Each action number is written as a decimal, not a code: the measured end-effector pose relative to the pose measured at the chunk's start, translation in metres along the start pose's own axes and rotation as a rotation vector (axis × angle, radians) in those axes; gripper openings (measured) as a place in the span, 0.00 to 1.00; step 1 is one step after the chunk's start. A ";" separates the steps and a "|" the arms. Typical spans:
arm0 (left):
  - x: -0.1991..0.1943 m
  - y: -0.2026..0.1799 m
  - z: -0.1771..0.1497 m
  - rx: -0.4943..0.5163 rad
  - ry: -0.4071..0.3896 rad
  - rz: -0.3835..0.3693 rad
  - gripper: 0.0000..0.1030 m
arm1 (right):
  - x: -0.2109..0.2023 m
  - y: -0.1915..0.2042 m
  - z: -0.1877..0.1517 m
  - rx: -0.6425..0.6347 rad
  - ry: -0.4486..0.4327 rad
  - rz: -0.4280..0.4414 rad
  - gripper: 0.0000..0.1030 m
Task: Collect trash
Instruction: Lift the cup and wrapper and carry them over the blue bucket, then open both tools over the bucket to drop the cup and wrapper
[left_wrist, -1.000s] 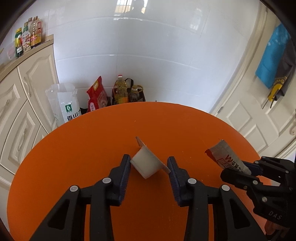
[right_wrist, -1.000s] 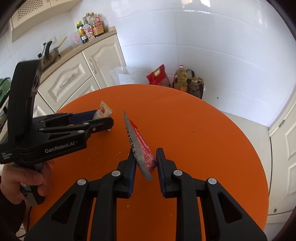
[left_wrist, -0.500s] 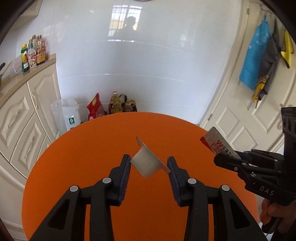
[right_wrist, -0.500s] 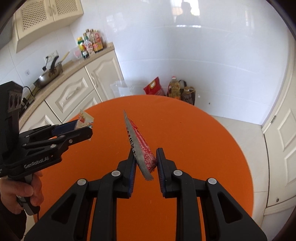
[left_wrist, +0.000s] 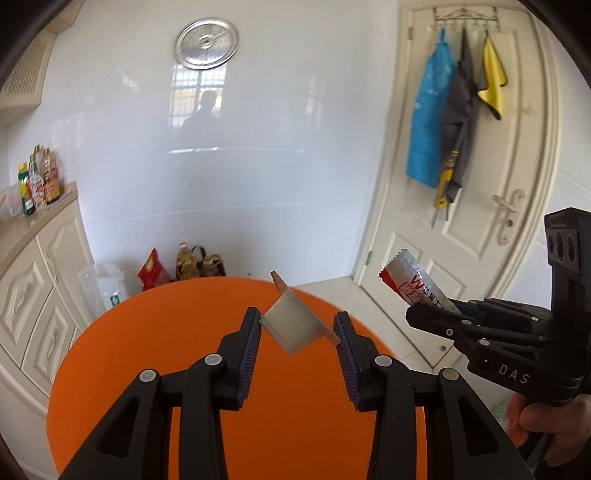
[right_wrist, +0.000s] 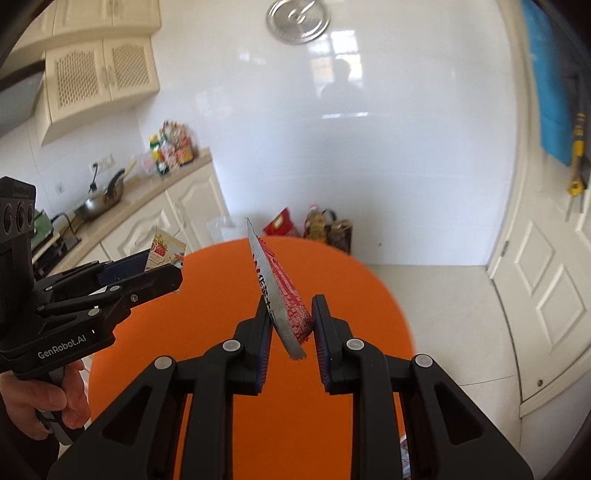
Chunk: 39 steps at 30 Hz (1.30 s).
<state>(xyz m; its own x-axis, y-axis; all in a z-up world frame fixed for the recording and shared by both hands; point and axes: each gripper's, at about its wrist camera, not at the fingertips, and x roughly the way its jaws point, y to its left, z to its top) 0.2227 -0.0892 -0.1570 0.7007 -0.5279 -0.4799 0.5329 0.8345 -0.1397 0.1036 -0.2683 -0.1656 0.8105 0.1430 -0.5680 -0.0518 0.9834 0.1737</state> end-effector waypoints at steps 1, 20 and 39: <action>-0.008 -0.010 -0.002 0.009 -0.009 -0.011 0.35 | -0.011 -0.005 -0.002 0.005 -0.014 -0.014 0.20; 0.043 -0.179 -0.065 0.212 0.161 -0.347 0.35 | -0.138 -0.191 -0.110 0.339 -0.031 -0.345 0.20; 0.202 -0.211 -0.192 0.277 0.678 -0.317 0.55 | -0.011 -0.345 -0.262 0.746 0.300 -0.288 0.24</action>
<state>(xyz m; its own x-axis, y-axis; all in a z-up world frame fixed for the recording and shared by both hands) 0.1606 -0.3416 -0.3905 0.1019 -0.4482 -0.8881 0.8196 0.5438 -0.1804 -0.0403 -0.5805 -0.4300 0.5390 0.0257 -0.8419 0.6154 0.6705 0.4144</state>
